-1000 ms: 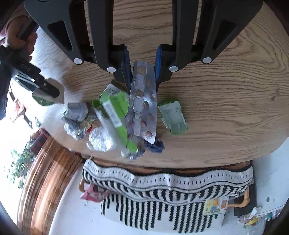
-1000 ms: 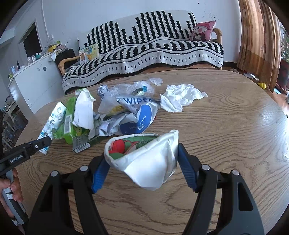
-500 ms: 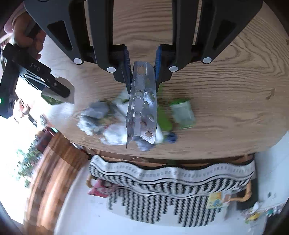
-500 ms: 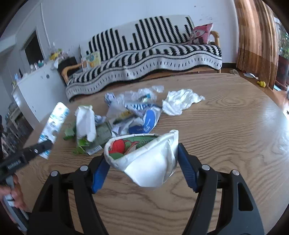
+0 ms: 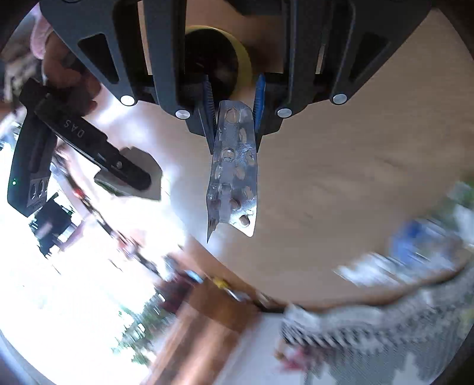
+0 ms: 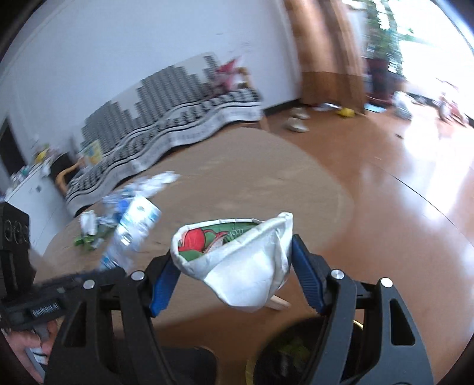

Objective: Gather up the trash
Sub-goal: 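Lift the paper bag and blister pack and carry both over the black bin, then open both tools to drop the paper bag and blister pack into the bin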

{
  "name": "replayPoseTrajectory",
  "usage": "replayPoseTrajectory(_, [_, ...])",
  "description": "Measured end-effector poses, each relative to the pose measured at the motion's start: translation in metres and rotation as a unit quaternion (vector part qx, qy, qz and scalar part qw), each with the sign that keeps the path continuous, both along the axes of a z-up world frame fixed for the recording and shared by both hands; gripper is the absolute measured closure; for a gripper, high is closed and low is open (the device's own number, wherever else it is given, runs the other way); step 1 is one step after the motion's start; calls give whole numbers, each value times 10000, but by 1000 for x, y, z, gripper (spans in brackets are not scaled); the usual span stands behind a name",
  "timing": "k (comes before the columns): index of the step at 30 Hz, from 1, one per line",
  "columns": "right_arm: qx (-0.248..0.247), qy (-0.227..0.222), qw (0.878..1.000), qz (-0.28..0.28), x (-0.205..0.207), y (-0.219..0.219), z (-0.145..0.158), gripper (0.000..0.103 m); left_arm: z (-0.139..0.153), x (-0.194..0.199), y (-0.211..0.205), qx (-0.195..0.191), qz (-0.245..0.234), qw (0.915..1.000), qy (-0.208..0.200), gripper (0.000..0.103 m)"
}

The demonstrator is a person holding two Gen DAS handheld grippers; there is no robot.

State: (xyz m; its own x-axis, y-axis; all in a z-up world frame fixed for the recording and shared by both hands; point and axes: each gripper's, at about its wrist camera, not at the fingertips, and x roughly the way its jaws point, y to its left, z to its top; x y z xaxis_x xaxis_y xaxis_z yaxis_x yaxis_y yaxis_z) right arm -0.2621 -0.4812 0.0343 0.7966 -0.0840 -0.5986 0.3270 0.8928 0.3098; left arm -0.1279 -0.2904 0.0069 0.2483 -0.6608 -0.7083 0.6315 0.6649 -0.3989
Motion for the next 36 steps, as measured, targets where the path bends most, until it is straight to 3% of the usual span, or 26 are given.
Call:
replayPoseTrajectory(4, [203, 450, 9978, -445, -53, -40, -37, 34, -52, -46, -64, 426, -633, 9956, 542, 82])
replayPoseTrajectory(7, [681, 1037, 9907, -553, -76, -56, -94, 34, -100, -70, -90, 822, -916, 9881, 920, 82])
replayPoseTrajectory(9, [1025, 1346, 9834, -651, -89, -59, -134, 34, -126, -82, -98, 1221, -1025, 9824, 969, 82])
replayPoseTrajectory(12, [1422, 1506, 9755, -740, -100, -57, -166, 34, -128, -90, -110, 1401, -1219, 9804, 666, 82])
replayPoseTrajectory(26, [1677, 1592, 9692, -849, -101, -69, -182, 34, -139, -70, -127, 1552, -1238, 9759, 911, 82])
replayPoseTrajectory(36, [1715, 1561, 9691, -847, -103, -70, -181, 34, -137, -80, -103, 1534, -1247, 9760, 910, 82])
